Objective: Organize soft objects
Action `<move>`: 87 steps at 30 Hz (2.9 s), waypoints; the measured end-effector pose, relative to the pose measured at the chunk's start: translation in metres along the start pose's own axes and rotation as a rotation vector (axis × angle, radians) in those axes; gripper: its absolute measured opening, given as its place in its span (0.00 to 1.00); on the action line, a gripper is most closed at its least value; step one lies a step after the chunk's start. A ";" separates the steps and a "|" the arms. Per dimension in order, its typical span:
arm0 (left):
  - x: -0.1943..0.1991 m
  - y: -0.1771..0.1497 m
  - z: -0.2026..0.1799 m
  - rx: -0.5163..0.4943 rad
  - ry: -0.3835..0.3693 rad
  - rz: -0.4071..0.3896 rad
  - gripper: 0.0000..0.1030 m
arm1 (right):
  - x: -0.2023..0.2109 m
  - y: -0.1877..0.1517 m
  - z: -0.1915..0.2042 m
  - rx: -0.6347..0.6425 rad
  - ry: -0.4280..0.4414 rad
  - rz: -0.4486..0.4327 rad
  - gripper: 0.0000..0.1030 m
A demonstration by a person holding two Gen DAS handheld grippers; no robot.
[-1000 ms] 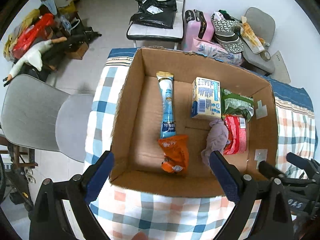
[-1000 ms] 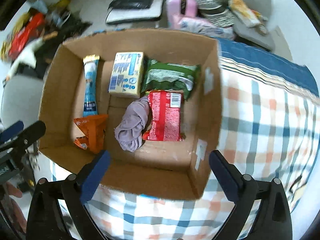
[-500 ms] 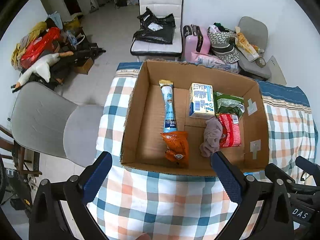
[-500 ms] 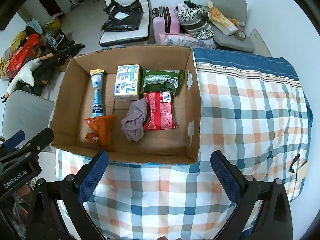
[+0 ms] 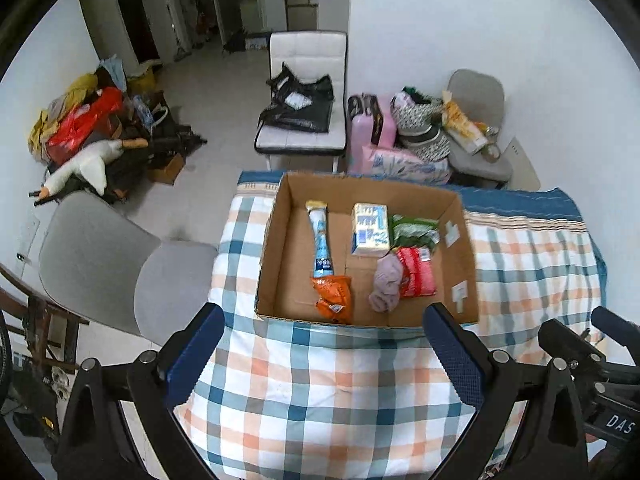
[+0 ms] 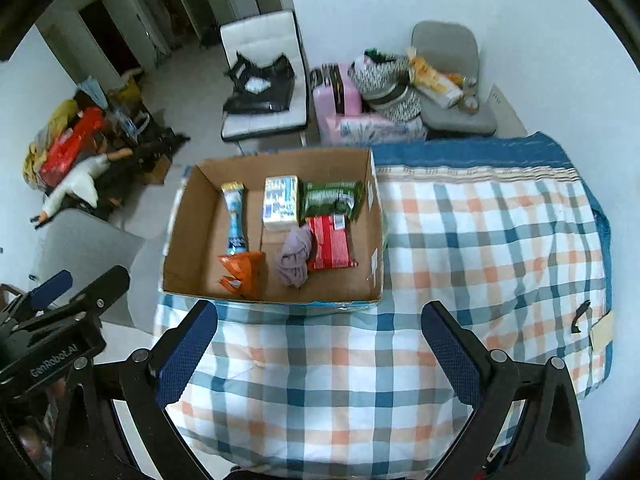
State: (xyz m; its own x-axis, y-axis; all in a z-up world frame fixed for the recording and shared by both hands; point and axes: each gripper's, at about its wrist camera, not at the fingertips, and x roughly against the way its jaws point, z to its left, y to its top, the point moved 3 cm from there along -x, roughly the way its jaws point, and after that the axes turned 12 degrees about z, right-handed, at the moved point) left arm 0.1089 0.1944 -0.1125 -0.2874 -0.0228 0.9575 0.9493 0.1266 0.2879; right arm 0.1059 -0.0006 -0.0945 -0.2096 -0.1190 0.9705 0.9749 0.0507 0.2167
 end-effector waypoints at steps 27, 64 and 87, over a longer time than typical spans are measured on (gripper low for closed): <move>0.099 -0.031 -0.014 -0.051 0.028 -0.099 0.99 | 0.107 -0.039 -0.005 -0.023 -0.068 -0.102 1.00; 0.092 -0.036 -0.019 -0.048 0.028 -0.074 0.99 | 0.111 -0.048 -0.021 -0.092 -0.144 -0.120 1.00; 0.091 -0.036 -0.020 -0.052 0.024 -0.073 0.99 | 0.118 -0.047 -0.029 -0.100 -0.172 -0.141 1.00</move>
